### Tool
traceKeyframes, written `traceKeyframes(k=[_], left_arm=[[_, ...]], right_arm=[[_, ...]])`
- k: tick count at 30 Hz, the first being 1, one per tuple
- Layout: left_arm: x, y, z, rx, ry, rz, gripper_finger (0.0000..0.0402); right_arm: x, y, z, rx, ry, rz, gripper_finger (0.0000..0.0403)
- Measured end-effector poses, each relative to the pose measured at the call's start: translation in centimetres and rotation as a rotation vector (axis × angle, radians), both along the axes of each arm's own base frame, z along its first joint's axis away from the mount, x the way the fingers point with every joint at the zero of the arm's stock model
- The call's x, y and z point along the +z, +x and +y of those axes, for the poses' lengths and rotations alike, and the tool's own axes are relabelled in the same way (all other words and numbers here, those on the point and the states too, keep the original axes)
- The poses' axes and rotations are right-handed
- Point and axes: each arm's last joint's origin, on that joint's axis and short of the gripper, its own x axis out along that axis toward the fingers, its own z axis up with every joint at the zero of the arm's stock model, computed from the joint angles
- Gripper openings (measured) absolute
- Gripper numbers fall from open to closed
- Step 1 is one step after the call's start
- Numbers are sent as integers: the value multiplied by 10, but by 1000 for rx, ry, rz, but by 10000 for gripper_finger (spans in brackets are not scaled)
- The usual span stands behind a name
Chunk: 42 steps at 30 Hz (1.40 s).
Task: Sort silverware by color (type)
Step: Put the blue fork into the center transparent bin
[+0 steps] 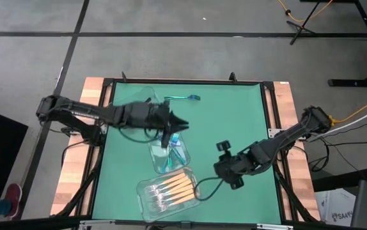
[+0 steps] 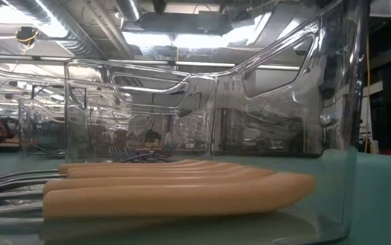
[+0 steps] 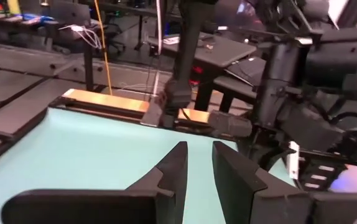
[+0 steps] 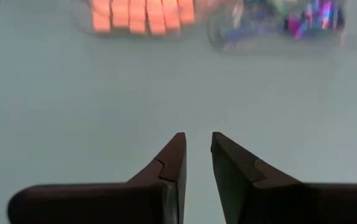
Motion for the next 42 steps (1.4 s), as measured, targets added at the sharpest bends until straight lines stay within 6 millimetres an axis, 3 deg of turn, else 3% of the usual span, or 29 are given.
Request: traceKeyframes(k=[5, 10, 17, 24, 33, 42], left_arm=[[0, 0, 49, 26, -17, -2, 72], [1, -2, 89, 88, 20, -47, 115], [-6, 3, 127, 203, 74, -88, 187], [-6, 25, 159, 192, 47, -22, 198], [-25, 64, 210, 160, -28, 305, 198], [-75, 70, 249, 175, -96, 592, 197]], right_arm=[[-8, -23, -23, -108, 24, -8, 65], [2, -33, -48, -165, 35, -45, 65], [19, -35, -84, -191, 20, -107, 65], [19, -28, -112, -188, 54, -84, 65], [21, -23, -123, -213, 79, -113, 65], [21, -23, -123, -214, 81, -115, 65]])
